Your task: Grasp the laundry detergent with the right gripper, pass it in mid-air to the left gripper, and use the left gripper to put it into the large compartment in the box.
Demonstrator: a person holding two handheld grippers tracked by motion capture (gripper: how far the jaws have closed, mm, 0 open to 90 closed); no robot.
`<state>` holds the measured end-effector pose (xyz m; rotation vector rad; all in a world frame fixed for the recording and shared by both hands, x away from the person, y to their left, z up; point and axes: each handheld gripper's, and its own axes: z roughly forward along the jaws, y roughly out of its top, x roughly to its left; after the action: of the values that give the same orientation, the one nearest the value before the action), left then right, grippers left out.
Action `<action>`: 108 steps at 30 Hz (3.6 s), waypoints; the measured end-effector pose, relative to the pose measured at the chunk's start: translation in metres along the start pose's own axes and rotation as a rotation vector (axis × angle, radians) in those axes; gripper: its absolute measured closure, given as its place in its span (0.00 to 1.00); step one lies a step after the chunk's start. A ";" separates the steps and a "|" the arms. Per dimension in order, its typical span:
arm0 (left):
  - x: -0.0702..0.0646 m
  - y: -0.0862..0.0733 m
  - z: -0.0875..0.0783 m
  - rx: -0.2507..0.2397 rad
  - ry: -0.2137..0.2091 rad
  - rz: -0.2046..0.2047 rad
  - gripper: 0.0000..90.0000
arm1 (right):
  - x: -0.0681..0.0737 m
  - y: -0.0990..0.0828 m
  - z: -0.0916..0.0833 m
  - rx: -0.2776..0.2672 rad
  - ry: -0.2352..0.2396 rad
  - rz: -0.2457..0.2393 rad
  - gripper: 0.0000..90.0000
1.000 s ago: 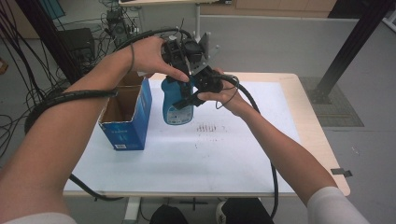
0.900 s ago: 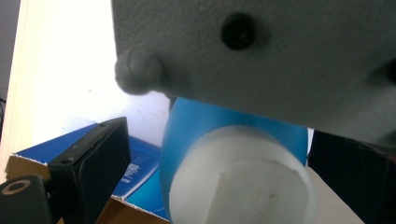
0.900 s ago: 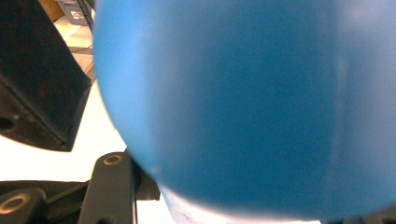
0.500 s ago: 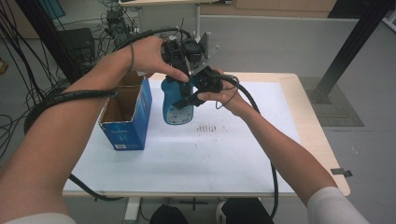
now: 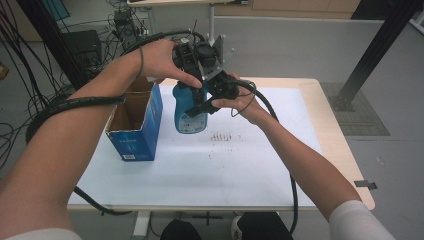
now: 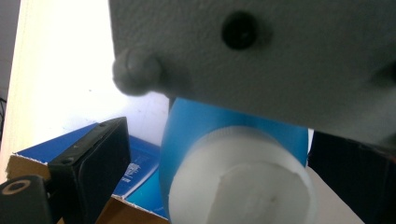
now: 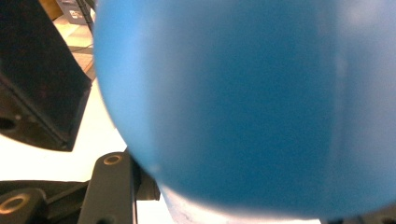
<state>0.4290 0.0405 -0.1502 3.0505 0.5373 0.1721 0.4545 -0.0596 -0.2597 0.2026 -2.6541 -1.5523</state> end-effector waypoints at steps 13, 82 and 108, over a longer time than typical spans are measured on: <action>0.000 0.000 0.003 0.008 0.004 0.007 0.11 | 0.001 0.000 0.000 0.006 0.000 -0.006 0.48; -0.004 0.000 0.008 0.019 -0.018 0.045 0.41 | 0.004 -0.002 0.002 0.008 -0.010 -0.022 0.48; -0.003 -0.001 0.010 0.024 -0.025 0.043 0.41 | 0.005 -0.002 0.004 0.014 -0.002 -0.012 0.48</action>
<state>0.4268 0.0400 -0.1609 3.0847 0.4754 0.1299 0.4496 -0.0583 -0.2637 0.2180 -2.6713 -1.5381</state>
